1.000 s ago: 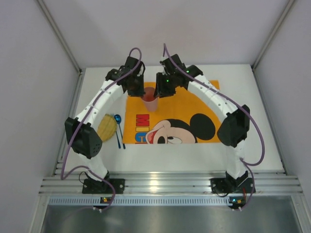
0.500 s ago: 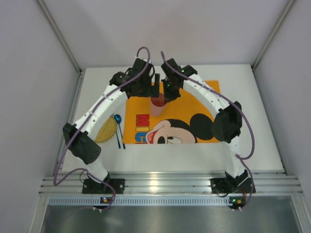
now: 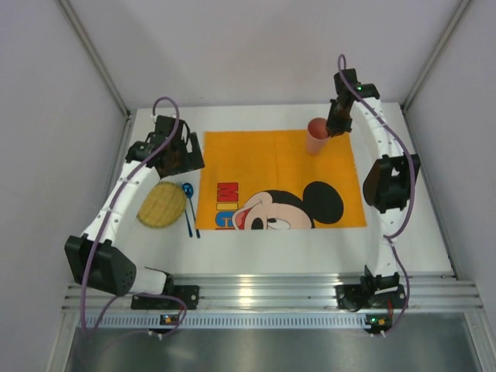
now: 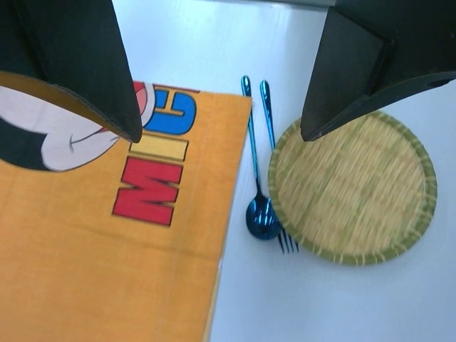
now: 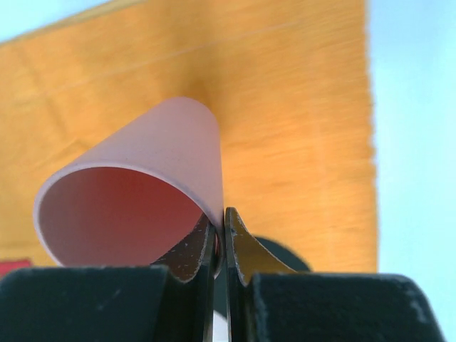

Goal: Set the dinner table for one person

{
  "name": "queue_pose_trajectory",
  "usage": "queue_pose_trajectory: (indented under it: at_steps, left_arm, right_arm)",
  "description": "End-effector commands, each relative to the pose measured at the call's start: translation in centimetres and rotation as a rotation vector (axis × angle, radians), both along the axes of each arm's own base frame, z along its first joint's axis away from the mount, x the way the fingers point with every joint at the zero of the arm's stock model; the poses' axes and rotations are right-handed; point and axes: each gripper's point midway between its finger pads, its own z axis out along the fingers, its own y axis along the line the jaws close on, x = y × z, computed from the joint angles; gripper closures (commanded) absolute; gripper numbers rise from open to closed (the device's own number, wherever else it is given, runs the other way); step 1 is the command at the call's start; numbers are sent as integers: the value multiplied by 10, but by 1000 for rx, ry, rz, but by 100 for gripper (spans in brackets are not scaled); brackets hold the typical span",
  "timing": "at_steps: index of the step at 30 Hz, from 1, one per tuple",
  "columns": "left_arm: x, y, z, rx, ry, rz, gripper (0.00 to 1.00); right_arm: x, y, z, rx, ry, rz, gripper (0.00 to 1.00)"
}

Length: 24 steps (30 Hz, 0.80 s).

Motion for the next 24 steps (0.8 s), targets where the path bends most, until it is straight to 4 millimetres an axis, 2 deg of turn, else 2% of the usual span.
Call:
queue_pose_trajectory:
  at_steps: [1, 3, 4, 5, 10, 11, 12, 13, 15, 16, 19, 20, 21, 22, 24]
  left_arm:
    - [-19, 3, -9, -56, -8, 9, 2]
    - [-27, 5, -17, -74, 6, 27, 2]
    - [-34, 7, -24, -80, 20, 32, 2]
    - [-37, 7, -26, -93, 26, 43, 2]
    - [-51, 11, -35, -105, 63, 73, 3]
    - [-53, 13, -36, -103, 69, 81, 3]
    - [-54, 14, -37, -98, 73, 89, 3]
    - [-58, 18, -41, -86, 86, 102, 2]
    - [-62, 21, -50, -79, 109, 119, 2]
    - [-67, 24, -62, -64, 139, 127, 3]
    - [-77, 32, -84, -22, 207, 146, 5]
    - [-79, 36, -88, 3, 220, 156, 5]
    - [-78, 38, -92, 14, 224, 160, 6]
    - [-79, 39, -98, 28, 239, 156, 6]
    - [-72, 42, -106, 56, 230, 136, 7]
  right_arm:
    - [15, -39, -2, -66, -9, -64, 100]
    - [26, -54, -10, -73, -12, -110, 100]
    - [32, -60, -7, -78, -29, -133, 100]
    - [36, -69, -16, -94, -16, -159, 100]
    - [44, -85, -34, -112, 4, -223, 99]
    - [45, -87, -35, -107, 5, -227, 93]
    - [44, -86, -37, -102, 12, -227, 80]
    - [44, -84, -37, -94, 14, -223, 54]
    - [42, -81, -36, -78, 16, -216, 41]
    - [42, -80, -30, -67, 4, -214, 35]
    - [42, -72, -11, -18, -31, -195, 28]
    - [40, -69, 9, 4, -66, -190, 26]
    - [38, -67, 18, 18, -83, -191, 26]
    - [32, -63, 39, 38, -117, -187, 25]
    - [24, -55, 58, 65, -144, -181, 25]
